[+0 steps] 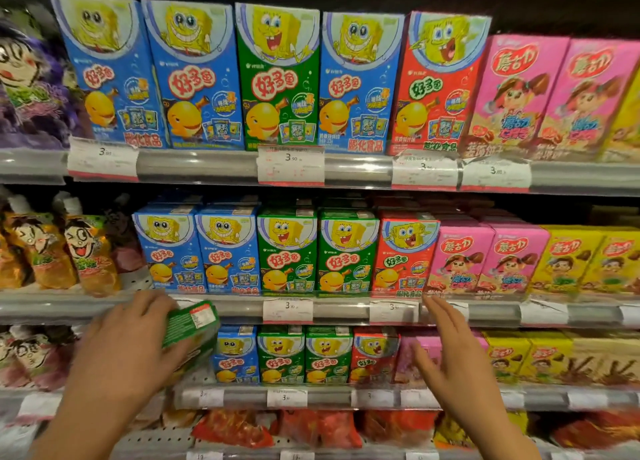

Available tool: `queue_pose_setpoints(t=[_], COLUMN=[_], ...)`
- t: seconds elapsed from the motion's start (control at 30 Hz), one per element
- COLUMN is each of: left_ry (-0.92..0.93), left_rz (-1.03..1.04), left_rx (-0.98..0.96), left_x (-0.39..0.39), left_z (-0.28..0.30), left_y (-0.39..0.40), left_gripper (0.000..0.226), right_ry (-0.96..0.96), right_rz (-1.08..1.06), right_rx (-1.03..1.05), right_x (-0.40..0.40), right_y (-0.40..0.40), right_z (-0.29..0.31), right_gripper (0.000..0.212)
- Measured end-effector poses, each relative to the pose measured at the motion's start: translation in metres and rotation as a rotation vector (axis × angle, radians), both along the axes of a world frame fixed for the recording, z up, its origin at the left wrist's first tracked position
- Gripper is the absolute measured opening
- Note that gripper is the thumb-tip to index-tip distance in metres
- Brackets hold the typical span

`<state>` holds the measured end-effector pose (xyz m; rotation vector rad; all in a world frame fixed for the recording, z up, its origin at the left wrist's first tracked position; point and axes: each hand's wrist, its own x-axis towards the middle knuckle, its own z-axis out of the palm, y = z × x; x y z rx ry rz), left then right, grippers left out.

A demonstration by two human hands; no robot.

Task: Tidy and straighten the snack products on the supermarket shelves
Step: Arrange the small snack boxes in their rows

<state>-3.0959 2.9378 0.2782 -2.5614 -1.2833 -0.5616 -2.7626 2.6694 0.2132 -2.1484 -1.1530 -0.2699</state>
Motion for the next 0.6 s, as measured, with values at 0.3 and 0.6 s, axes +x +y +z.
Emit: queue_pose_setpoints(t=[0.3, 0.6], left_ry=[-0.367, -0.404], left_rz=[-0.518, -0.765], left_rx=[-0.077, -0.131], left_x=[0.056, 0.11], left_z=[0.115, 0.133], left_y=[-0.064, -0.043], left_gripper=[0.061, 0.044], right_ry=[-0.297, -0.652], right_rz=[0.125, 0.181], right_rx=[0.368, 0.334], right_x=[0.004, 0.009], right_y=[-0.012, 0.01], right_z=[0.138, 0.267], right_gripper=[0.032, 0.034])
